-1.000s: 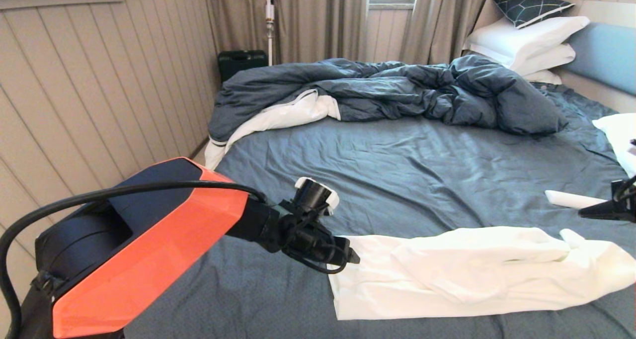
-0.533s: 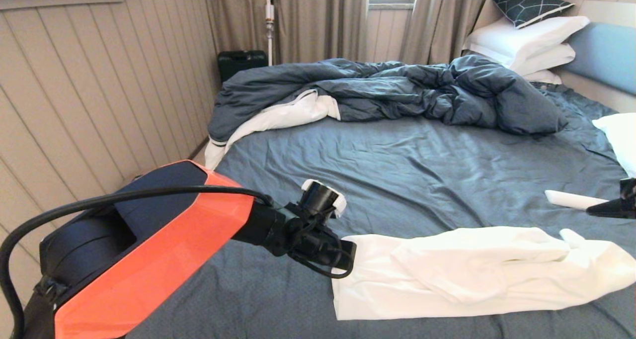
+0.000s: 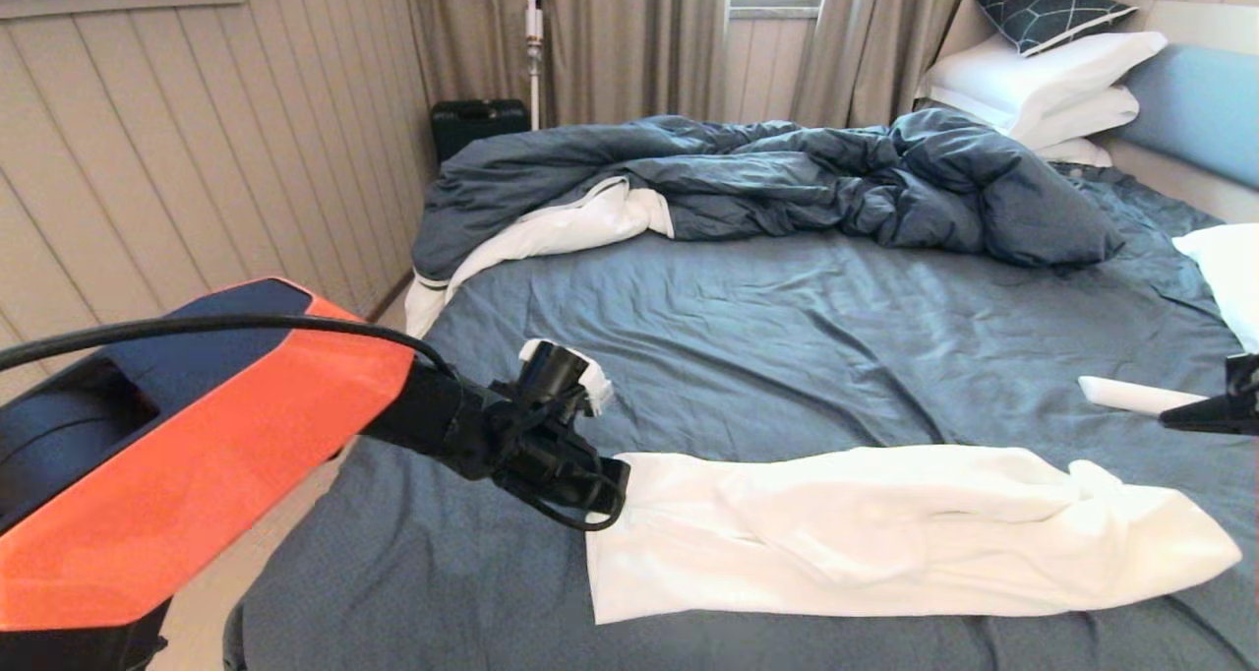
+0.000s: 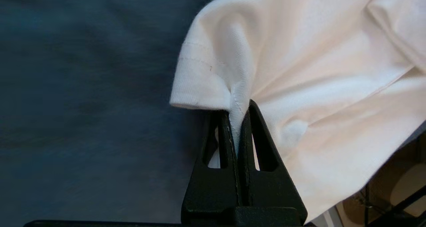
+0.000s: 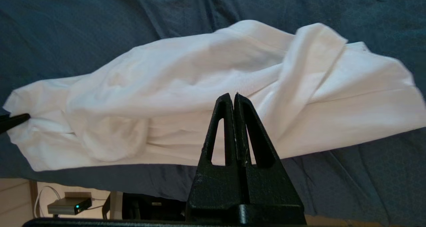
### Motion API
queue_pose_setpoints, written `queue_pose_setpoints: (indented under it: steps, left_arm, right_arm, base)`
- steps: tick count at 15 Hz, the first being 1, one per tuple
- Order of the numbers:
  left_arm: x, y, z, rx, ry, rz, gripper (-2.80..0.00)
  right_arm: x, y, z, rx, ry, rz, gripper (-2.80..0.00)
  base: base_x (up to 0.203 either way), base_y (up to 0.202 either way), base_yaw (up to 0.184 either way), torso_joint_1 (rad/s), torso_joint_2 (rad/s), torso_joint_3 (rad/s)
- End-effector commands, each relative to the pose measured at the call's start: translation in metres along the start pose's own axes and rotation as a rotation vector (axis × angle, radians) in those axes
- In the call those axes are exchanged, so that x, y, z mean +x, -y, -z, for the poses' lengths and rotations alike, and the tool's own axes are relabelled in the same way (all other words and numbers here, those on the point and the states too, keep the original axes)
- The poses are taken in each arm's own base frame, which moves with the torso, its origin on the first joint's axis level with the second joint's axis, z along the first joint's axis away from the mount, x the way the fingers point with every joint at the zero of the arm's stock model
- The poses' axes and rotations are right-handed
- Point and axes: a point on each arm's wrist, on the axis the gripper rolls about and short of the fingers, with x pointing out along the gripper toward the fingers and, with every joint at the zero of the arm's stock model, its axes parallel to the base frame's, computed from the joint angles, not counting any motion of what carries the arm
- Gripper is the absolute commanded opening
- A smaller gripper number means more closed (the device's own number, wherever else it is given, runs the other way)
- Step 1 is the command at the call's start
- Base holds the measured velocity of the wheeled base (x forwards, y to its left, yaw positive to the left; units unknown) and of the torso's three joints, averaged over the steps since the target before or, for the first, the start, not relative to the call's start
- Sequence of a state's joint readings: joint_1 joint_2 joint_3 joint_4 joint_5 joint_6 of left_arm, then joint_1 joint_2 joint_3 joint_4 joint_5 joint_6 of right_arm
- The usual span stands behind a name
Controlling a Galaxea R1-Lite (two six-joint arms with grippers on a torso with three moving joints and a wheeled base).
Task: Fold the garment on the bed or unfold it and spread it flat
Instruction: Unford the white T-shirt
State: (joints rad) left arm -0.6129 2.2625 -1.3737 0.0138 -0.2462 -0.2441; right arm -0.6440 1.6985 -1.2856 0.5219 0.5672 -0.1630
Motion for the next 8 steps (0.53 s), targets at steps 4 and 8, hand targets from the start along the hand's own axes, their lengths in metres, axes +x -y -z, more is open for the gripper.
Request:
queue_pose_setpoints:
  steps: [4,8]
  left_arm:
    - [-0.028,-0.037,-0.004,-0.026,0.035,-0.058,-2.80]
    - [-0.048,-0.077,0.007,-0.043,0.023,-0.120,-2.80]
  right_arm:
    - [0.000,-0.001,0.002,0.001,-0.004,-0.005,-2.80]
    - [0.001,0.000,0.002,0.003,-0.009,-0.004,-2.80]
  base:
    - [0.000,0.000,0.000,0.000,0.00,0.000]
    - [0.000,0.000,0.000,0.000,0.00,0.000]
